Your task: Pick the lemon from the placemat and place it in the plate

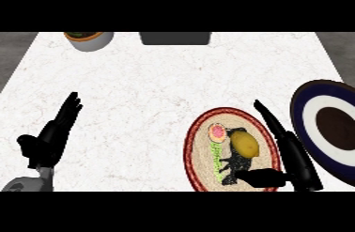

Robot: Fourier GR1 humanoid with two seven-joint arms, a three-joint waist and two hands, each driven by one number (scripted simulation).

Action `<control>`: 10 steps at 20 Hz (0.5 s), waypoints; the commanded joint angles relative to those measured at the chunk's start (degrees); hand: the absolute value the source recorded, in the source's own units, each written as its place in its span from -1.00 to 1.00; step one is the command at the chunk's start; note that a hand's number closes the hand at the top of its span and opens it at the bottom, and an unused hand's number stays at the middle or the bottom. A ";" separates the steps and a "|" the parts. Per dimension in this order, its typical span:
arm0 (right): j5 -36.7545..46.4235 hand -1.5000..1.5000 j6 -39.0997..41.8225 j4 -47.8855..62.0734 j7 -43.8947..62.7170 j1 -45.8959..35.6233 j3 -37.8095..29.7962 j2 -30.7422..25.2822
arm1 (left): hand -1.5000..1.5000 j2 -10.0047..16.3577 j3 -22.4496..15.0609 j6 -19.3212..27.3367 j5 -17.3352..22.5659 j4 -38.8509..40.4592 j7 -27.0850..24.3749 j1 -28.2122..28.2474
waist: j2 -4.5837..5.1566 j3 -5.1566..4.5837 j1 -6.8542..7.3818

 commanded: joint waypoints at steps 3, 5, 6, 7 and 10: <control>6.36 -1.00 10.00 -5.58 14.41 1.12 3.80 -8.82 | 0.00 -1.55 -0.66 0.20 -1.02 0.37 -1.08 0.48 | 0.00 -0.04 -0.16; 3.46 -1.00 15.25 -6.19 18.11 -0.95 2.12 -10.38 | 0.00 -1.30 -0.09 -0.20 -0.85 0.32 -0.58 0.79 | 0.08 0.02 0.14; 3.74 -1.00 17.00 -8.47 23.52 -3.32 2.70 -9.12 | 0.00 -2.59 -1.47 1.64 -2.50 -1.26 0.27 0.94 | 0.05 0.03 0.30; 3.97 -1.00 17.68 -9.91 23.85 -1.36 3.50 -8.88 | 0.00 -2.25 -0.34 0.75 -2.09 -0.42 -0.77 1.08 | 0.06 0.05 0.13; 2.67 -1.00 20.74 -8.30 24.66 -0.80 1.48 -9.12 | 0.00 -1.90 0.95 -0.08 -2.53 -0.35 -1.82 1.79 | 0.11 0.08 0.23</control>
